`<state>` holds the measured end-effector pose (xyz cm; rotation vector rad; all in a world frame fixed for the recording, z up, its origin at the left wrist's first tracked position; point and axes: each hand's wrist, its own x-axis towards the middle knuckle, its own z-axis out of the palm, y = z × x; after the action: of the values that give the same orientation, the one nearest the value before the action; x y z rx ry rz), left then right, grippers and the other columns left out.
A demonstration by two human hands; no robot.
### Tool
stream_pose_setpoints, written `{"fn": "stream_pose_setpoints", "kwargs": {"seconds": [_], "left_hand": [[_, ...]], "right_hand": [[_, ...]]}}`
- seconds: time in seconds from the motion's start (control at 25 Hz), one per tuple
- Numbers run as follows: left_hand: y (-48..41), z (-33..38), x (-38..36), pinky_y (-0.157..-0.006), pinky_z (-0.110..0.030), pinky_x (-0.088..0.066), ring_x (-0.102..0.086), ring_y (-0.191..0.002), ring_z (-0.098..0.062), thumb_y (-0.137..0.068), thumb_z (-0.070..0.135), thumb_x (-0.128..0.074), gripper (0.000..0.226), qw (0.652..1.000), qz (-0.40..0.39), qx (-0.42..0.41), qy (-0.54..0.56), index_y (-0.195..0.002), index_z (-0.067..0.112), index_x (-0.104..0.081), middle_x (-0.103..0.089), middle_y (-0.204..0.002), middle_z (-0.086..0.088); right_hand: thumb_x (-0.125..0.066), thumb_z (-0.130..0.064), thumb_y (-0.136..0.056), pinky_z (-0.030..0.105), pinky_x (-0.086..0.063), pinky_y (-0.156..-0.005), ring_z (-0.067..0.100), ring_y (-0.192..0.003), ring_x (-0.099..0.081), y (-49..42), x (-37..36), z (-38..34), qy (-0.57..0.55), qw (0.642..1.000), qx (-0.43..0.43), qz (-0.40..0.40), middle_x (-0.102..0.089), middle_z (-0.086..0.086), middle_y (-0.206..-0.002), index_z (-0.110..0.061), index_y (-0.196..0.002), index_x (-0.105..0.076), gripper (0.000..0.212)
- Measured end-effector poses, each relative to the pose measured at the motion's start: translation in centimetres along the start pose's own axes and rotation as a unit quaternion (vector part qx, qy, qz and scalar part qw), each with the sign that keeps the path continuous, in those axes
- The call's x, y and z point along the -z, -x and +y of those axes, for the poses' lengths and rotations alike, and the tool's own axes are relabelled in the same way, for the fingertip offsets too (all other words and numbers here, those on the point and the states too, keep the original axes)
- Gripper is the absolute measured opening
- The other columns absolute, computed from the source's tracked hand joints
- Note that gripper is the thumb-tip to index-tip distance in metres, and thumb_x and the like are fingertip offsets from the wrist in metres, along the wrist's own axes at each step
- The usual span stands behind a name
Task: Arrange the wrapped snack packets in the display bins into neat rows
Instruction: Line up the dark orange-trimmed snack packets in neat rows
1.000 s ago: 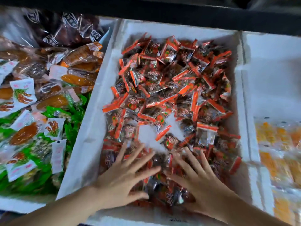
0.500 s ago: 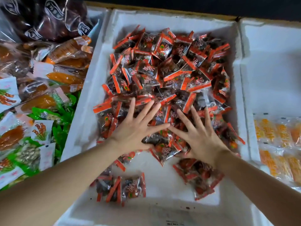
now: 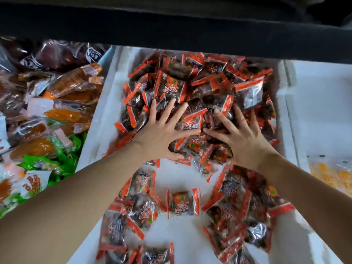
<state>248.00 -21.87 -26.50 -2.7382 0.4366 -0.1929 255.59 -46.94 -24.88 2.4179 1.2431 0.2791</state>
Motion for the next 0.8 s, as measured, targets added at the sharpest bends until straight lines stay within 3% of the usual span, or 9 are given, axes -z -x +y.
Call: {"fn": "stream_pose_setpoints", "kwargs": {"seconds": [0.12, 0.24, 0.36, 0.6, 0.8], "left_hand": [[-1.7, -0.9, 0.1, -0.103, -0.072, 0.01, 0.022, -0.141, -0.044, -0.074, 0.087, -0.026, 0.089, 1.0, -0.01, 0.019, 0.007, -0.138, 0.053, 0.025, 0.039, -0.145, -0.011], [-3.3, -1.7, 0.2, -0.105, -0.072, 0.006, 0.022, -0.141, -0.044, -0.073, 0.087, -0.024, 0.088, 0.999, -0.013, 0.035, -0.003, -0.137, 0.053, 0.025, 0.034, -0.152, -0.012], [-3.8, -1.8, 0.1, -0.105, -0.072, 0.005, 0.021, -0.141, -0.043, -0.074, 0.086, -0.026, 0.087, 0.999, -0.003, 0.042, -0.004, -0.139, 0.054, 0.022, 0.028, -0.155, -0.014], [-3.3, -1.1, 1.0, -0.105, -0.071, 0.006, 0.023, -0.142, -0.039, -0.08, 0.08, -0.029, 0.082, 0.998, -0.017, 0.06, -0.019, -0.139, 0.053, 0.022, 0.028, -0.155, -0.013], [-1.8, 1.0, 2.5, -0.104, -0.074, 0.003, 0.009, -0.146, -0.038, -0.087, 0.071, -0.031, 0.081, 0.993, -0.033, 0.073, -0.081, -0.147, 0.042, 0.016, 0.016, -0.158, -0.014]], "right_hand": [[-0.066, -0.06, -0.072, 0.067, -0.011, -0.107, 0.047, -0.138, 0.017, -1.7, 0.1, 0.5, -0.01, 0.999, -0.019, -0.035, 0.044, 0.0, -0.144, -0.046, -0.134, 0.03, 0.115], [-0.063, -0.048, -0.08, 0.065, -0.017, -0.108, 0.045, -0.14, 0.013, -3.2, 0.8, 1.0, -0.021, 0.999, -0.037, -0.033, 0.045, -0.004, -0.141, -0.047, -0.131, 0.029, 0.104], [-0.052, -0.049, -0.087, 0.063, -0.014, -0.109, 0.043, -0.14, 0.016, -3.6, 1.2, 1.5, -0.009, 0.997, -0.047, -0.06, 0.048, -0.002, -0.137, -0.047, -0.128, 0.035, 0.096], [-0.053, -0.062, -0.083, 0.063, -0.015, -0.11, 0.043, -0.141, 0.013, -3.5, 2.0, 1.0, 0.004, 0.994, -0.055, -0.092, 0.032, 0.001, -0.152, -0.042, -0.14, 0.026, 0.1], [-0.071, -0.059, -0.07, 0.06, -0.018, -0.11, 0.037, -0.144, 0.001, -1.5, 3.5, -0.2, -0.053, 0.989, -0.043, -0.13, 0.017, -0.001, -0.157, -0.033, -0.146, 0.018, 0.12]]}}
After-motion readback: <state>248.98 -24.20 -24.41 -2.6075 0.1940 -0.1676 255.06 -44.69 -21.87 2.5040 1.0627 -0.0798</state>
